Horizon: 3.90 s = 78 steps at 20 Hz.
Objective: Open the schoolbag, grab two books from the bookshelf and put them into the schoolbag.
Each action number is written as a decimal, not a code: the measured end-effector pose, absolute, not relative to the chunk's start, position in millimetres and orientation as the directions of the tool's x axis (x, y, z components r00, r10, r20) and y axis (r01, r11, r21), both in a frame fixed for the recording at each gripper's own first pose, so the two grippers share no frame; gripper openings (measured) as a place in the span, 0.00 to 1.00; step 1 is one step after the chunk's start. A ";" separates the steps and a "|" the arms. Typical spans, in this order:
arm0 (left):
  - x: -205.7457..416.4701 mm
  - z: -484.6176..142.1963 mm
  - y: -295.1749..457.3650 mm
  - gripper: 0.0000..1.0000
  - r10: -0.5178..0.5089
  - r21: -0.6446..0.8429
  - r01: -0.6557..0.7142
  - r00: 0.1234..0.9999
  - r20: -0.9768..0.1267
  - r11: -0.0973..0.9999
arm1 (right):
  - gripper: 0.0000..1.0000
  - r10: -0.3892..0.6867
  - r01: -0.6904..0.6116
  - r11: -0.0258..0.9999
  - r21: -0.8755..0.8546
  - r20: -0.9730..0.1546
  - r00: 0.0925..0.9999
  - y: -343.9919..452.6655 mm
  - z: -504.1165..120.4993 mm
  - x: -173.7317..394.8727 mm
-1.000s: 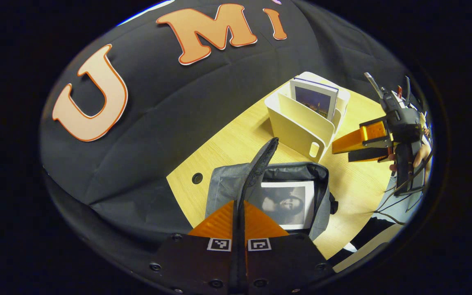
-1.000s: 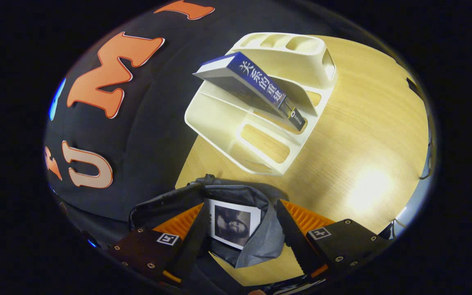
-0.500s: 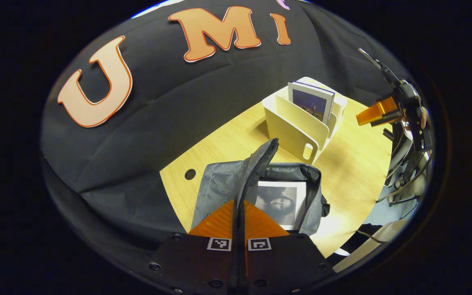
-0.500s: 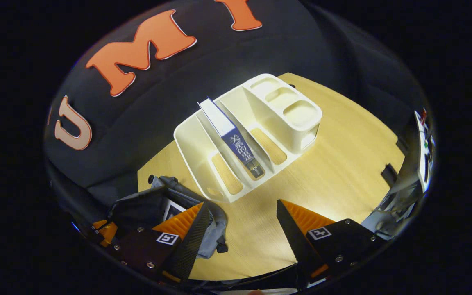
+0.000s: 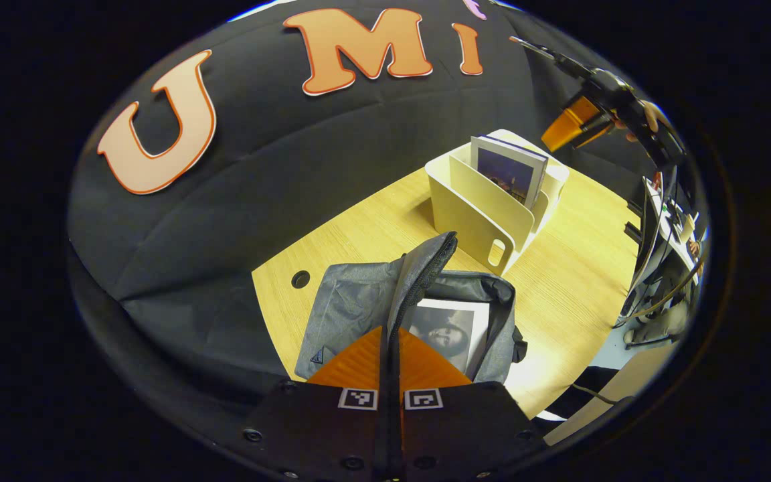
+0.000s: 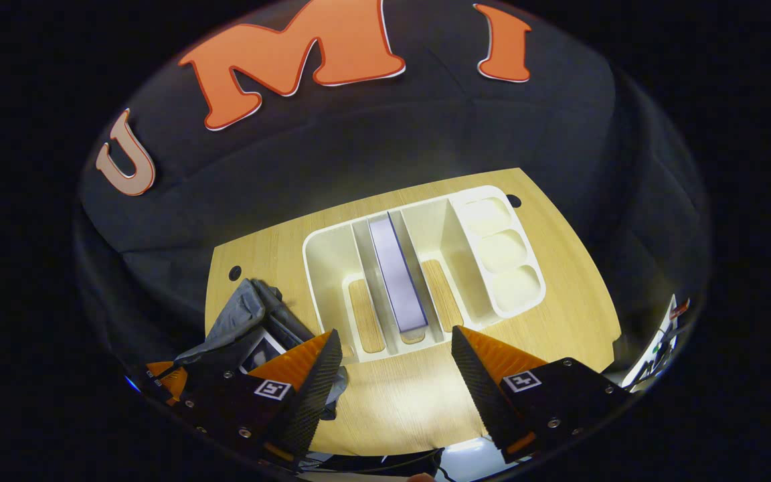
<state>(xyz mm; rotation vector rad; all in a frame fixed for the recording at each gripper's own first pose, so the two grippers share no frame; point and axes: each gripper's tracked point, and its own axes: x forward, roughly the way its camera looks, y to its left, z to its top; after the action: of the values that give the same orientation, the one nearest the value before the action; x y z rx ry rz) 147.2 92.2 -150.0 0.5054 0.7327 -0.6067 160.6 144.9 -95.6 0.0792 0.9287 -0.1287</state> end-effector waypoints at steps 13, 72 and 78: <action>168.7 -149.0 91.8 0.01 -0.238 0.218 0.576 0.611 -0.755 0.788 | 0.94 -0.117 -0.019 0.990 -0.137 -0.903 0.414 137.0 -173.6 252.5; 170.5 -94.9 84.8 0.01 -0.282 0.388 0.719 0.621 -0.732 0.577 | 0.29 0.453 0.264 0.381 0.886 -0.427 0.782 402.4 -257.3 121.1; 173.4 -91.3 84.6 0.00 -0.268 0.413 0.710 0.636 -0.723 0.571 | 0.46 0.372 0.416 0.478 0.774 -0.607 0.702 417.7 -298.0 128.9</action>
<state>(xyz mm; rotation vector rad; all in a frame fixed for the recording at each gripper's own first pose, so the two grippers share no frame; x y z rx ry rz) 173.4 84.6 -91.3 0.7585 0.6549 -0.6238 128.9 417.7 -298.0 1.1084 0.8366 -0.0312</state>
